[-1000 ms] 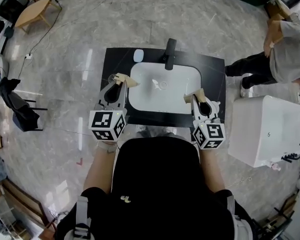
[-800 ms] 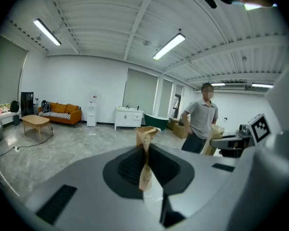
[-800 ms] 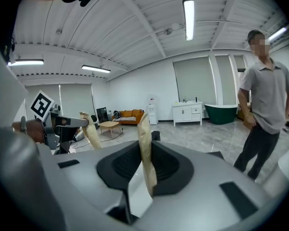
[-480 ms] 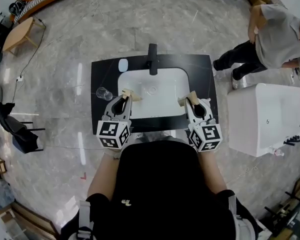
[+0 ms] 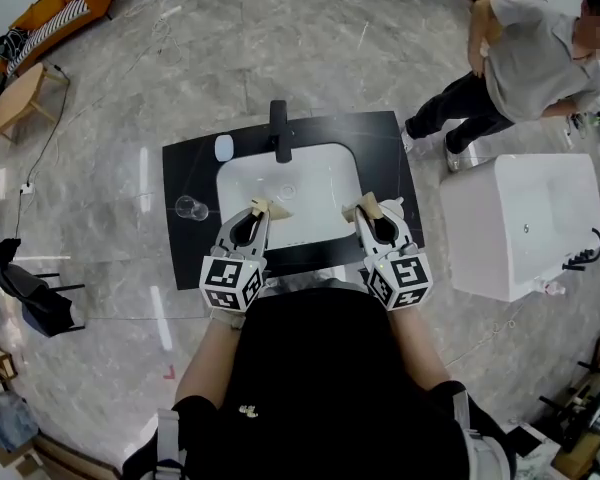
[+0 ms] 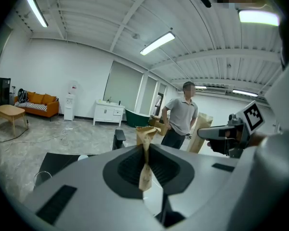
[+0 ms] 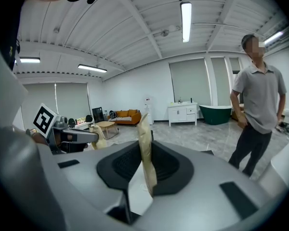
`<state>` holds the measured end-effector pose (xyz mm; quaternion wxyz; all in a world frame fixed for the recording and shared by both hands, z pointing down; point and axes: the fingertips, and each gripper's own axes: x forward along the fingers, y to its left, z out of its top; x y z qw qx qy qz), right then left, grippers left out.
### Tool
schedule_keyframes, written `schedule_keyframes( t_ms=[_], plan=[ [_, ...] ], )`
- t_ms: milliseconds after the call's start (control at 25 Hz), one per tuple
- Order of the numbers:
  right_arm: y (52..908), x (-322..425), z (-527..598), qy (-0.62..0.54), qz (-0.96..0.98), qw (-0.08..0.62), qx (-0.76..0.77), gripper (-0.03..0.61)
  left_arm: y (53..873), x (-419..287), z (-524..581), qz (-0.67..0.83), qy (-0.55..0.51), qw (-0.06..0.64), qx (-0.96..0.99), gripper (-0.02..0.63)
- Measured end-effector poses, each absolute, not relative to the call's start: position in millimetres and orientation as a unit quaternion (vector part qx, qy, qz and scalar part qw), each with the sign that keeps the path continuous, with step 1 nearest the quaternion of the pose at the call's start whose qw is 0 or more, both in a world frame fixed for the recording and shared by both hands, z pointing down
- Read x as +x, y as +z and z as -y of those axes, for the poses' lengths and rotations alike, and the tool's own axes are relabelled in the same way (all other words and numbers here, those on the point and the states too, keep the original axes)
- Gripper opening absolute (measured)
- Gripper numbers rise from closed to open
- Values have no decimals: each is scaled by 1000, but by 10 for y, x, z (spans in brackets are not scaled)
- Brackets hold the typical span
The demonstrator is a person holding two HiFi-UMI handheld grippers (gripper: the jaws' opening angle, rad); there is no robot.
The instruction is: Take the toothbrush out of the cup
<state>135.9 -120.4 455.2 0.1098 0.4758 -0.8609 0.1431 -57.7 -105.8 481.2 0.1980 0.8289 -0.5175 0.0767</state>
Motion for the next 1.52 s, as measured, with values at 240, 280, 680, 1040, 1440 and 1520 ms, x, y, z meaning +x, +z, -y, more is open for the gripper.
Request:
schedule_keyframes(
  t_ms=[240, 280, 680, 1040, 1440, 1520],
  plan=[
    [4563, 1385, 1207, 140, 861, 110, 477, 75, 4826, -483, 1109, 501, 75, 200, 838, 41],
    [4566, 1388, 1209, 140, 861, 110, 477, 75, 4820, -469, 1117, 499, 74, 200, 840, 41],
    [4522, 1408, 1230, 136, 859, 108, 481, 75, 4777, -398, 1170, 487, 72, 198, 848, 41],
    [4515, 1390, 1235, 136, 859, 110, 481, 74, 4764, -426, 1187, 487, 73, 198, 848, 41],
    [4499, 1417, 1245, 138, 856, 107, 486, 74, 4786, -447, 1181, 488, 72, 199, 847, 41],
    [4495, 1421, 1248, 138, 856, 107, 486, 74, 4777, -447, 1184, 489, 72, 198, 847, 41]
  ],
)
